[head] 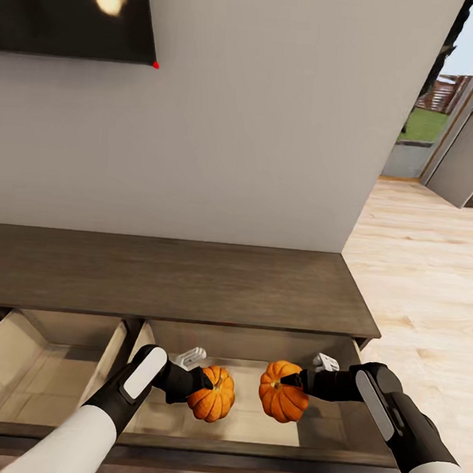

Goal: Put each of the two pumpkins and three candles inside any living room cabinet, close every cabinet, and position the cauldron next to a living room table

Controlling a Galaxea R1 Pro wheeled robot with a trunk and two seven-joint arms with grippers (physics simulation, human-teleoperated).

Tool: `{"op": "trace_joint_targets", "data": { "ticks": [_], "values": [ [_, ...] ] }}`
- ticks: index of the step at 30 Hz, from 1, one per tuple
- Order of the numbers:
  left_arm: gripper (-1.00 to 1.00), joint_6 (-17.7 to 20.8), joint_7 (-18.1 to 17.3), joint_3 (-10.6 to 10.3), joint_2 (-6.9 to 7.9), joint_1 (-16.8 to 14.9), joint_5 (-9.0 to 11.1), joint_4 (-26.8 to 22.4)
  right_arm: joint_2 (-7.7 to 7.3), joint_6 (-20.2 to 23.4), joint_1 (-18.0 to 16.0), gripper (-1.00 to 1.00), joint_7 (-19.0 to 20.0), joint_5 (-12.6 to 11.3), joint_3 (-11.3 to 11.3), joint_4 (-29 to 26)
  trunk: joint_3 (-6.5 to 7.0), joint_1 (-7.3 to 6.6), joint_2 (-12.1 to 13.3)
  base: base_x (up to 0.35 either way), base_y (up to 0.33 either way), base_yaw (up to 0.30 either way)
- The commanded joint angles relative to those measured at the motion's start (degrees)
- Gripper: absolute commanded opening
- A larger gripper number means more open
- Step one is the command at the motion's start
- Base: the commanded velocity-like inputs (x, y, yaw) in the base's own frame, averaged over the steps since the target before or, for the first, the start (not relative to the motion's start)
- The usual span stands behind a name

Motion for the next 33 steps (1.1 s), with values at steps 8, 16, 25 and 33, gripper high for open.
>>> {"op": "trace_joint_targets", "data": {
  "ticks": [8, 16, 25, 33],
  "values": [
    [-1.0, 0.03, 0.68, -0.1, 0.05, -0.03, 0.71, -0.68, 0.22, 0.09, -0.09, -1.0, 0.19, 0.6, 0.0, 0.58, -0.05, -0.02, -0.03, 0.0, 0.0, 0.0],
    [-1.0, 0.03, 0.71, -0.1, 0.06, -0.03, 0.71, -0.76, 3.39, -0.86, -2.2, -1.0, 0.0, 2.77, -0.11, 7.57, -0.05, -0.02, -0.03, 0.0, 0.0, 0.0],
    [-1.0, 0.03, 0.66, -0.1, 0.18, -0.03, 0.71, -0.77, 3.59, -1.81, -2.75, -1.0, 0.1, 3.79, -0.19, 8.76, -1.6, 0.16, -0.12, 0.0, 0.0, 0.0],
    [-1.0, 0.03, 0.7, -0.1, 0.28, -0.03, 0.71, -0.77, 3.56, -1.89, -2.77, -1.0, 0.16, 3.8, -0.2, 8.76, -2.49, 0.27, -0.17, 0.0, 0.0, 0.0]
  ]
}}
